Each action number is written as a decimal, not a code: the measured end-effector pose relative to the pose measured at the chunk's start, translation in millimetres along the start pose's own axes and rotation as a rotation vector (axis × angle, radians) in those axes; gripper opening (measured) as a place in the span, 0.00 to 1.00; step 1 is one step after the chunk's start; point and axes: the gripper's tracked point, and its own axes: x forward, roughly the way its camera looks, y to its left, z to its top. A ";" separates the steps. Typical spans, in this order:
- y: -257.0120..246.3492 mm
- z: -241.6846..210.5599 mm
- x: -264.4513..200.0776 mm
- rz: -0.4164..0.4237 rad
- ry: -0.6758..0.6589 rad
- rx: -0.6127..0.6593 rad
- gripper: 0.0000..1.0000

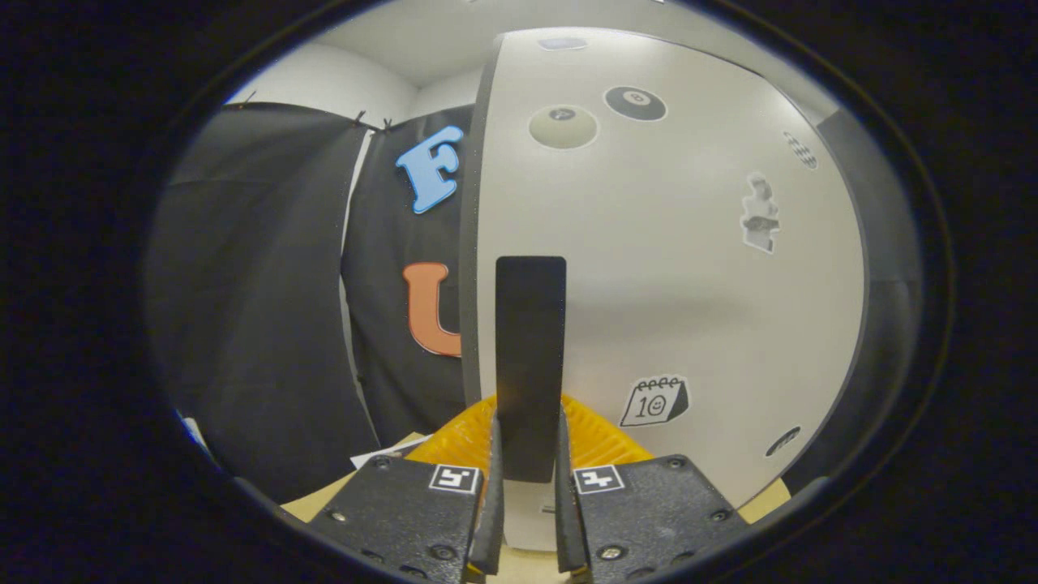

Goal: Open the shoe cabinet door, grab the shoes and put them into the shoe cabinet, then close the shoe cabinet door.

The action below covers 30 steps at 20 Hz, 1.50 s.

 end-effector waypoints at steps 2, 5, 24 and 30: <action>2.0 -0.1 -8.8 0.032 0.006 0.008 0.29; 3.0 -2.1 -20.8 0.089 0.028 -0.001 0.29; -9.2 -6.2 -58.4 0.334 0.005 -0.060 0.29; -17.6 -6.6 -66.7 0.374 -0.004 -0.046 0.29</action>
